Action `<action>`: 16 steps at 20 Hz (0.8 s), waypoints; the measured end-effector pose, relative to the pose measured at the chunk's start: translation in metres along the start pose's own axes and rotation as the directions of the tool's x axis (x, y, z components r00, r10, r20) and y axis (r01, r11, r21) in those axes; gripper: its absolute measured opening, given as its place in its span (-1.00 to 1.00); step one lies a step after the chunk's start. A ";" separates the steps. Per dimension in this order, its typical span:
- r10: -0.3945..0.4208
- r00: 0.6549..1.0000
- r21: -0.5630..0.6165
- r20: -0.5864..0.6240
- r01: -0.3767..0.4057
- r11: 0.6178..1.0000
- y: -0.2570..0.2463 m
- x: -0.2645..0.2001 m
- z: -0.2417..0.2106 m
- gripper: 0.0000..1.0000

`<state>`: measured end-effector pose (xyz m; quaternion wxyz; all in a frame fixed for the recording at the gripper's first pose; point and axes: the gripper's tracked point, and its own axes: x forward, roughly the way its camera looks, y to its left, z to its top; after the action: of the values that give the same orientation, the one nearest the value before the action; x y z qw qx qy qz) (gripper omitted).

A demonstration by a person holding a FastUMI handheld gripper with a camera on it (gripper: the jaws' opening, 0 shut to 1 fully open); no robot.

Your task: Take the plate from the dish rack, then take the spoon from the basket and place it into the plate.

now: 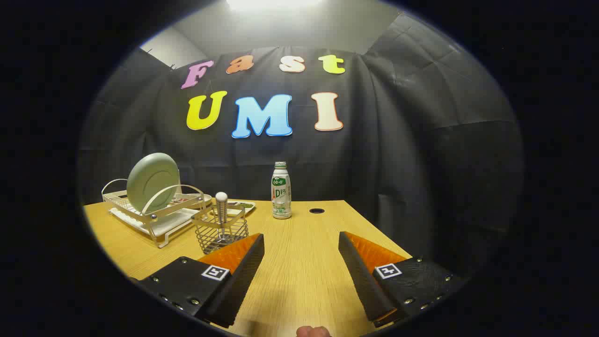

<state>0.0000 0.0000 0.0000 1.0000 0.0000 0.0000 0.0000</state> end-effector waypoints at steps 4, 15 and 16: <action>-0.013 1.000 0.014 0.009 0.013 1.000 -0.007 0.046 0.012 0.95; -0.007 1.000 0.046 0.030 0.006 0.999 0.012 0.023 0.147 0.95; -0.005 0.999 0.043 0.037 0.003 0.999 0.023 0.016 0.162 0.95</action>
<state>0.0164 0.0233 0.1617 0.9996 0.0216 -0.0188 -0.0019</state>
